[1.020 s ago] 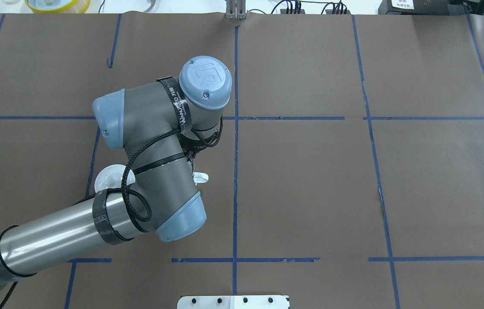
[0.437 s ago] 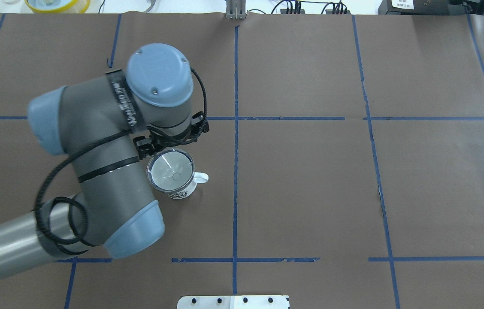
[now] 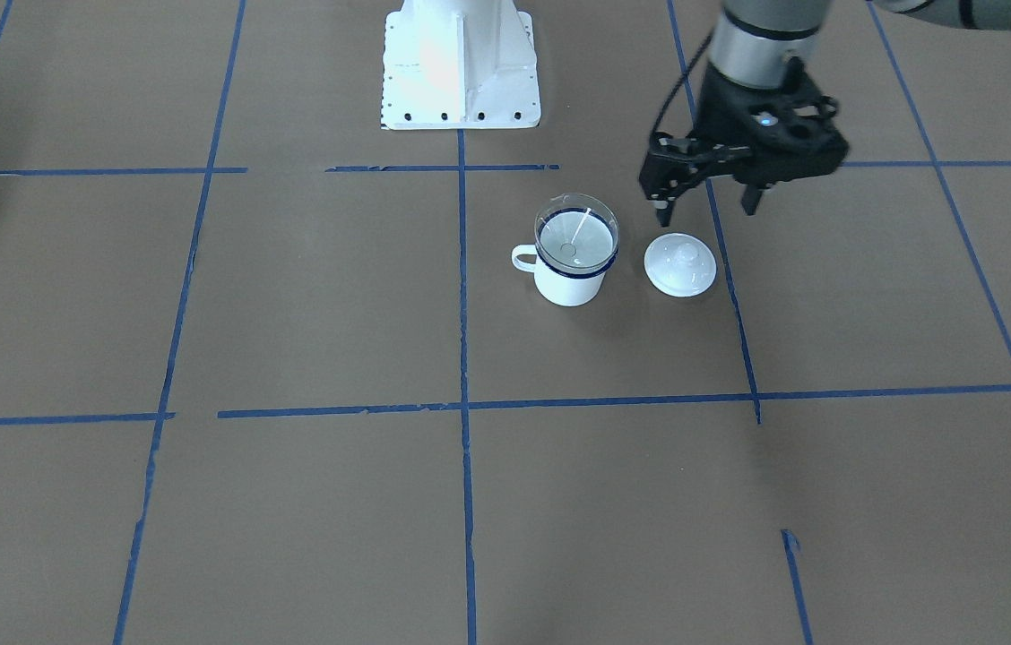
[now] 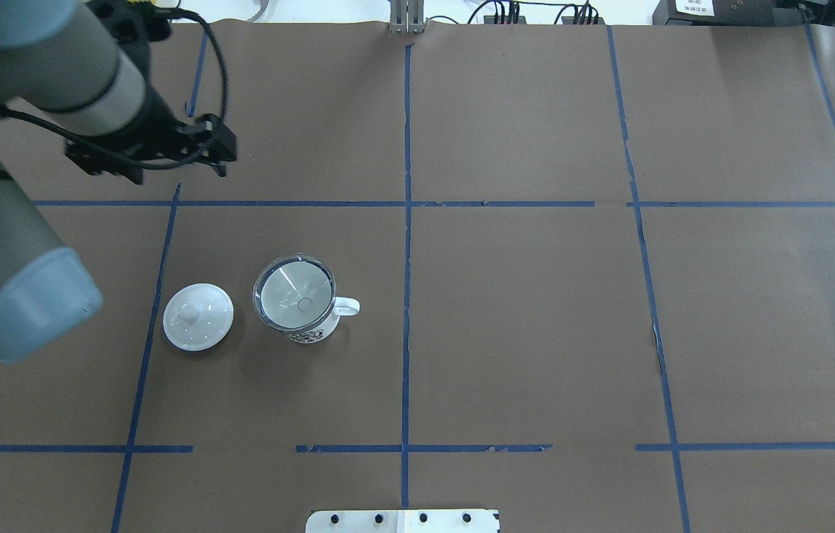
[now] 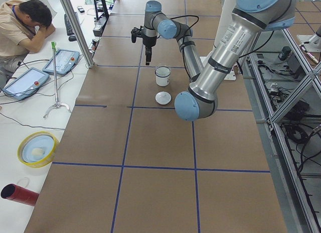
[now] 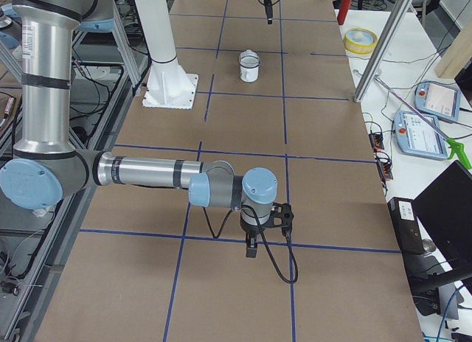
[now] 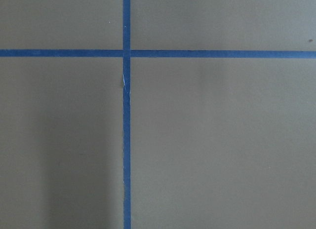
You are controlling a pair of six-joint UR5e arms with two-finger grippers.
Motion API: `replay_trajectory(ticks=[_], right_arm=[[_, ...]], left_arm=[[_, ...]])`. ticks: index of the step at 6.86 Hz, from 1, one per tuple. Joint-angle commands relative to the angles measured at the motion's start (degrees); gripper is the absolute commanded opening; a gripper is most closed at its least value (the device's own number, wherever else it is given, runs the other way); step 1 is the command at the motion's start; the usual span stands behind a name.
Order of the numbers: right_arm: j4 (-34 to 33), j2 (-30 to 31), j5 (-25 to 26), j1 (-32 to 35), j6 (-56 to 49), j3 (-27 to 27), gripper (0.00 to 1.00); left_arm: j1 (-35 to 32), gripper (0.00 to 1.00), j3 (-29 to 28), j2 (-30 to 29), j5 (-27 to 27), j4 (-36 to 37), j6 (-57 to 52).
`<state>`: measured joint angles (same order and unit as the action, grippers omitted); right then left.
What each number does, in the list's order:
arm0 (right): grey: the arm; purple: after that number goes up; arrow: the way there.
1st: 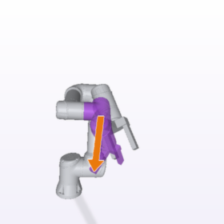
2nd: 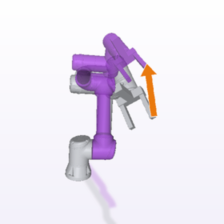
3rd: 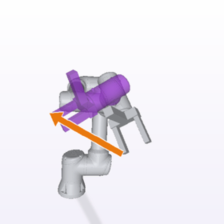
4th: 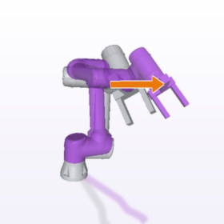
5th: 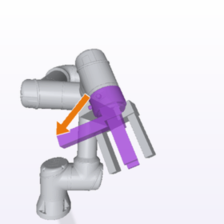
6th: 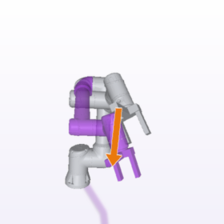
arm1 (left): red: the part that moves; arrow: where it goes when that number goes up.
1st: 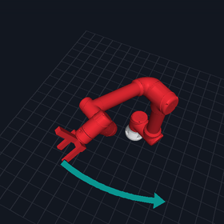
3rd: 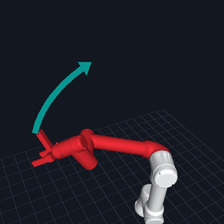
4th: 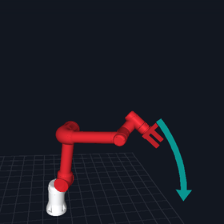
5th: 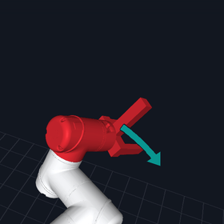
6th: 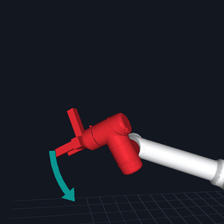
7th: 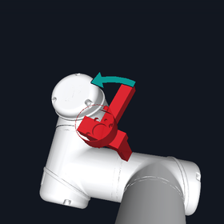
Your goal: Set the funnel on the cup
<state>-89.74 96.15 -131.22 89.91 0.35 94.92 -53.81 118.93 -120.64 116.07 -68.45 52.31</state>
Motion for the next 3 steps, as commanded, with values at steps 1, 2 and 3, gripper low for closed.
replay_trajectory(ticks=[1, 2, 3], right_arm=[[0.0, 0.0, 0.0, 0.0, 0.0, 0.0, 1.0], [0.0, 0.0, 0.0, 0.0, 0.0, 0.0, 1.0], [0.0, 0.0, 0.0, 0.0, 0.0, 0.0, 1.0]], left_arm=[[-15.5, 1.0, -4.1, 7.0, 6.6, -1.5, -25.7], [-22.8, 1.0, -8.5, 10.0, 10.7, -1.5, -37.2], [-28.9, 1.0, -12.5, 14.0, 12.3, -2.7, -49.5]])
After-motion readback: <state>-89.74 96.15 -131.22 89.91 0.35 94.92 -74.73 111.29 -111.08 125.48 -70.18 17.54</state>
